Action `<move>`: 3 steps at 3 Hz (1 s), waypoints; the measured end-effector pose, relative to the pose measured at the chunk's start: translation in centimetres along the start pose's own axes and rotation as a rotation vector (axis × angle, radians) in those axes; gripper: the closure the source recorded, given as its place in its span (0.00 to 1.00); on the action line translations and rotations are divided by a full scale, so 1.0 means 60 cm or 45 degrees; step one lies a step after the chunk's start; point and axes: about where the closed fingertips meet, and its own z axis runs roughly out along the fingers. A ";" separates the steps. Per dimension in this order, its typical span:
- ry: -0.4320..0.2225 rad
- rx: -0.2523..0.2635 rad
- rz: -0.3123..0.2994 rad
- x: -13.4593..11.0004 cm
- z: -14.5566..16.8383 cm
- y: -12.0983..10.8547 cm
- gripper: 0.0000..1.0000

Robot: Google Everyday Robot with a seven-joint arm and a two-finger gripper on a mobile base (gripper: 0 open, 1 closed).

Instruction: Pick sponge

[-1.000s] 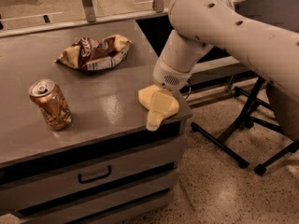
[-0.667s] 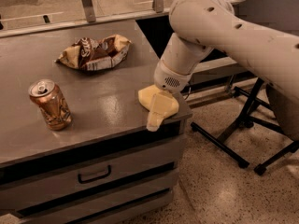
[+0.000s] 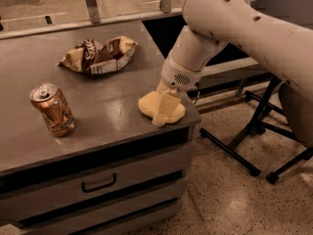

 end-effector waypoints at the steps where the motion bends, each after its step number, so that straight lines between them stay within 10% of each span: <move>1: -0.029 -0.006 -0.035 -0.011 -0.013 0.001 0.87; 3: -0.145 0.018 -0.077 -0.032 -0.055 -0.007 1.00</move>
Offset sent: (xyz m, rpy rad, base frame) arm 0.0052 0.0061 0.0459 0.1180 -0.0570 0.0662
